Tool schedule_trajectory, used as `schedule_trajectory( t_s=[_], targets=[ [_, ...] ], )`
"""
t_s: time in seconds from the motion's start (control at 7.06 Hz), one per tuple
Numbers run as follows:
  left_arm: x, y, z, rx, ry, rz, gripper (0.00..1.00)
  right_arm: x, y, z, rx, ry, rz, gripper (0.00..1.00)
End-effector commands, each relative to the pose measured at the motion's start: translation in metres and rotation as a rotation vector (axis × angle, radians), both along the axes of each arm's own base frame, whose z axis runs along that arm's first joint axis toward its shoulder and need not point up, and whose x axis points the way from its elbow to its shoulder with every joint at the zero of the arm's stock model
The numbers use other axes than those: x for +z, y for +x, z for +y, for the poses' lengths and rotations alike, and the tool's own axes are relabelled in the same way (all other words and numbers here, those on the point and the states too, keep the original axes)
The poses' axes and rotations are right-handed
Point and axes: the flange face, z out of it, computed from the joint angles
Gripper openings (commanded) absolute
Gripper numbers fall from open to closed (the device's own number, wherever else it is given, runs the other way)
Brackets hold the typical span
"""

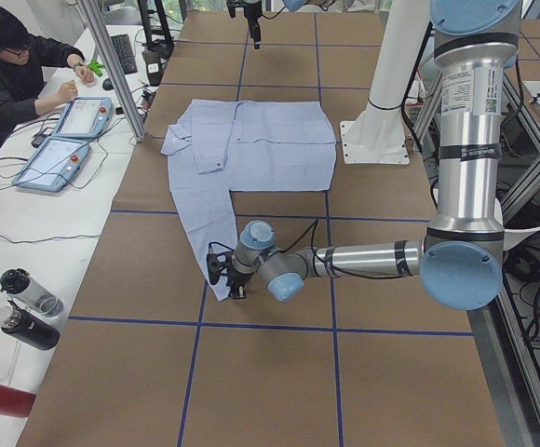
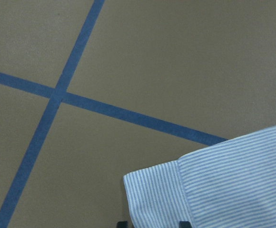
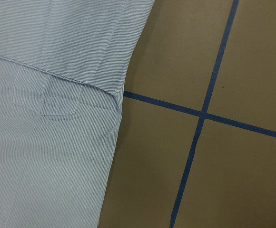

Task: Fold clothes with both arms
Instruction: 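Lower the left gripper onto the other sleeve cuff and grasp it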

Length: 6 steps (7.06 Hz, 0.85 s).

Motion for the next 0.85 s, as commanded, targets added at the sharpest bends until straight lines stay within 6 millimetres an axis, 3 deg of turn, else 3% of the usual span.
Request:
schedule_trajectory(
  t_s=[0.0, 0.71],
  targets=[
    [-0.0008, 0.0002, -0.0007, -0.003, 0.000, 0.001, 0.30, 0.0010, -0.0004, 0.0002, -0.003, 0.001, 0.001, 1.00],
    [-0.0030, 0.0011, -0.0021, -0.003, 0.002, 0.003, 0.11, 0.0025, -0.0005, -0.0002, -0.005, 0.003, 0.005, 1.00]
  ],
)
